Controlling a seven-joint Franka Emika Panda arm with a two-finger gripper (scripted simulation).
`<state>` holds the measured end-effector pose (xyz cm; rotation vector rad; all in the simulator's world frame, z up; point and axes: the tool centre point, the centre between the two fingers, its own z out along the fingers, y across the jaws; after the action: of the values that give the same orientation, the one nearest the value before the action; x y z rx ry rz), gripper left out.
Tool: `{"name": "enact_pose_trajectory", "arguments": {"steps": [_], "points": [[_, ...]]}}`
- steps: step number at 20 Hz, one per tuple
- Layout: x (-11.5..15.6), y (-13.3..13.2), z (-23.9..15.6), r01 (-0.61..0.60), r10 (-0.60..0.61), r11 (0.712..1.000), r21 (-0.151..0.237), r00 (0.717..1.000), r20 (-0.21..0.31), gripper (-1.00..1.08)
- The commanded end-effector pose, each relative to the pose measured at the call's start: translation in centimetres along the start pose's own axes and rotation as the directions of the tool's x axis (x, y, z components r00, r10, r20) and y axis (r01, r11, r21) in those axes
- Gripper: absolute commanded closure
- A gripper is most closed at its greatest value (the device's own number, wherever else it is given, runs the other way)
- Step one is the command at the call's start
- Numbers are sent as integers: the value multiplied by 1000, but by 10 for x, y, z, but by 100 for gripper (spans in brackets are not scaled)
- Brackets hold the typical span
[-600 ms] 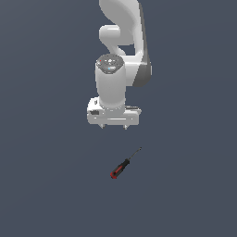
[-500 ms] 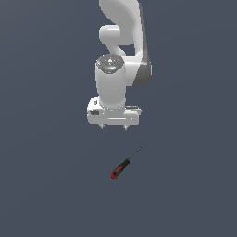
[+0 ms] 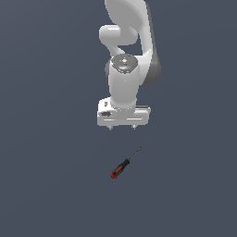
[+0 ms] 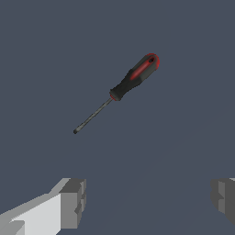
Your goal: Pick up the object and move it to a goal position.
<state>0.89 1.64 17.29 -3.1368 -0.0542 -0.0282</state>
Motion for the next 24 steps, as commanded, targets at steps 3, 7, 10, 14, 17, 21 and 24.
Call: {"name": "enact_pose_trajectory", "arguments": {"steps": [3, 7, 10, 14, 17, 21, 24], "points": [[0, 0, 0, -1, 1, 1000, 0, 1000, -1, -92], [4, -1, 3, -25, 25, 1000, 1, 1000, 0, -92], [8, -2, 7, -58, 58, 998, 2, 998, 1, -92], [16, -3, 14, -121, 121, 993, 4, 993, 3, -92], [24, -4, 21, -182, 182, 983, 5, 983, 6, -92], [36, -6, 33, -279, 279, 960, 6, 960, 9, -92], [45, -8, 44, -356, 356, 935, 5, 935, 12, -92]]}}
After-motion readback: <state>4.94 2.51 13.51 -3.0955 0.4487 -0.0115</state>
